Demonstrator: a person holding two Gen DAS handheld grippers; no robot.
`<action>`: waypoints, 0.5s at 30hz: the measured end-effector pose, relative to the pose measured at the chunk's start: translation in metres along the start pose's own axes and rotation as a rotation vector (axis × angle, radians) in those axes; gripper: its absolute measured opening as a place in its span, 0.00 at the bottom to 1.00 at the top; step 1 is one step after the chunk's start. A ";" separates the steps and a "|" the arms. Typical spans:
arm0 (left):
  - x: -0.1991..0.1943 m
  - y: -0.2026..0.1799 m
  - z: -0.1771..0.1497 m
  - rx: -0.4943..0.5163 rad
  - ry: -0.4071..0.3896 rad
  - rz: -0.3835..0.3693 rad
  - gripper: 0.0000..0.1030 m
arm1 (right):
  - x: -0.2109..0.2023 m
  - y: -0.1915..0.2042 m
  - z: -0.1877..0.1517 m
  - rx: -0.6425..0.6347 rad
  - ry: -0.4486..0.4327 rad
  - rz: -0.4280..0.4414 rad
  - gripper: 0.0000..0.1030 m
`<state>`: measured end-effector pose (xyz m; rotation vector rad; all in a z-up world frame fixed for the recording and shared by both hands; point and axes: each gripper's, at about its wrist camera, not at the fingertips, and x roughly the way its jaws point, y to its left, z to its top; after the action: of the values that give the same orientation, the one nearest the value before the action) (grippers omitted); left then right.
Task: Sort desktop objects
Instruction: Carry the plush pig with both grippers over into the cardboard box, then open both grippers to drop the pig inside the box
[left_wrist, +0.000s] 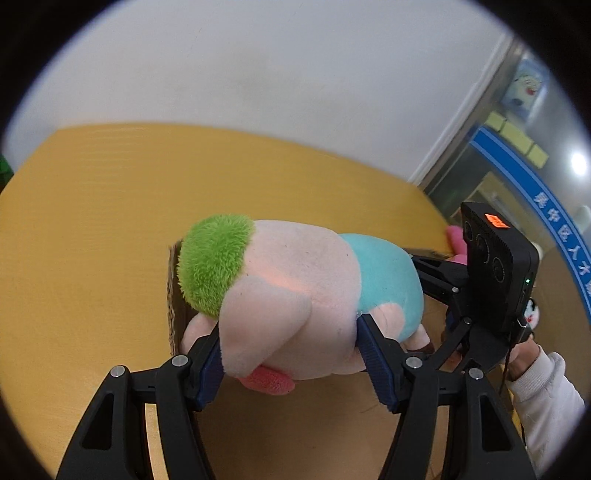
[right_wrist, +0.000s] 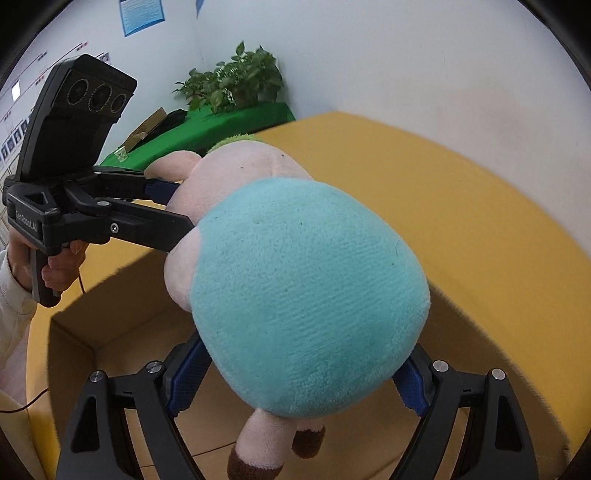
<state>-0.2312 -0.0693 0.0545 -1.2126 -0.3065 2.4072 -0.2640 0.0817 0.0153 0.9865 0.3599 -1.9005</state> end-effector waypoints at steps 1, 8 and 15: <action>0.007 0.003 -0.001 -0.011 0.017 0.018 0.63 | 0.009 -0.004 -0.006 0.012 0.010 0.010 0.83; 0.020 0.013 -0.007 -0.053 0.056 0.102 0.63 | 0.038 -0.029 -0.022 0.086 0.011 -0.019 0.99; -0.026 0.007 -0.017 -0.037 -0.018 0.145 0.63 | -0.005 -0.020 -0.027 0.111 0.041 -0.186 1.00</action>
<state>-0.2054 -0.0876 0.0602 -1.2695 -0.2792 2.5476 -0.2660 0.1116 -0.0009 1.0985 0.3848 -2.0883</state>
